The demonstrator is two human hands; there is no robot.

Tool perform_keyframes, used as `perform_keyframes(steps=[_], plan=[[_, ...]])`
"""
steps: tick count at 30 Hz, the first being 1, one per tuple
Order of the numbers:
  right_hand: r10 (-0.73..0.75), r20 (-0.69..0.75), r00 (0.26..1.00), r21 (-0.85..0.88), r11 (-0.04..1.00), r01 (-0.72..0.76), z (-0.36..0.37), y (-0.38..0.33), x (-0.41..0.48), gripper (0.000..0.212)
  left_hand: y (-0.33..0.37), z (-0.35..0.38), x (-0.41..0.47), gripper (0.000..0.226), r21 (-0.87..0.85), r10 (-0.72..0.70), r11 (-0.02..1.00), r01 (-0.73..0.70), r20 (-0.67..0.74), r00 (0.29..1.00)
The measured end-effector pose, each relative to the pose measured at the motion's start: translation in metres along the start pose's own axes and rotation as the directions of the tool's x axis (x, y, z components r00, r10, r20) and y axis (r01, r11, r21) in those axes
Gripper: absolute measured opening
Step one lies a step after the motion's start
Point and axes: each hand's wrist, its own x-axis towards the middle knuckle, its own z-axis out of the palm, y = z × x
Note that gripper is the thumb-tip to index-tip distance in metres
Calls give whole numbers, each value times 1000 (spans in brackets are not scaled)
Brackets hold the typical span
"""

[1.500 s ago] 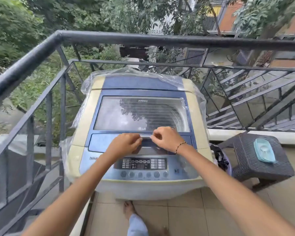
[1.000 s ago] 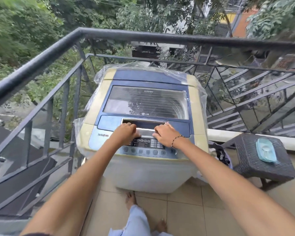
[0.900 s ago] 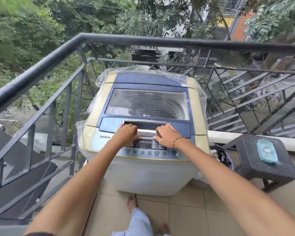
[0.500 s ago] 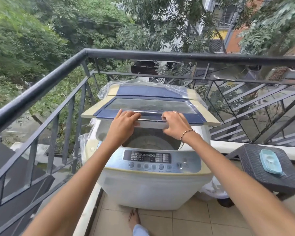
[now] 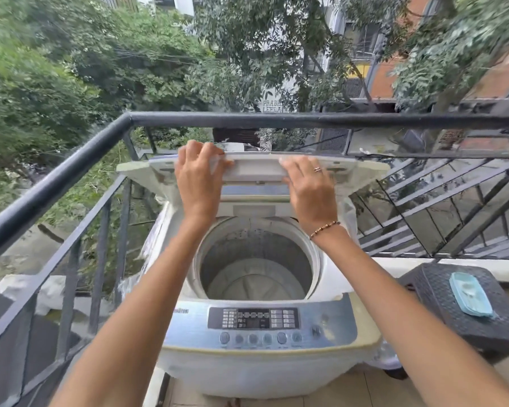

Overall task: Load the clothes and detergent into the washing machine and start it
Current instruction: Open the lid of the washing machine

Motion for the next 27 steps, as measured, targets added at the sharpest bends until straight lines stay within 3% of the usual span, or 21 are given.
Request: perform_keyframes(steps=[3,8,11,18,27], plan=[[-17,-42,999,60,998,20,16,5,13,31,2,15,18,18,-33,14,999,-16,-52,999],[20,-13,1000,80,997,-19,38,13,47,35,-11,42,43,15,72,252,967,-244,-142,957],[76,6,997,114,991,-76,64,20,69,35,-21,53,61,23,75,342,938,-339,-32,939],[228,112,967,148,959,-244,118,28,103,45,-26,81,111,37,44,299,950,-308,149,943],[224,167,960,154,956,-250,142,34,112,65,-34,115,124,44,24,277,960,-281,102,955]])
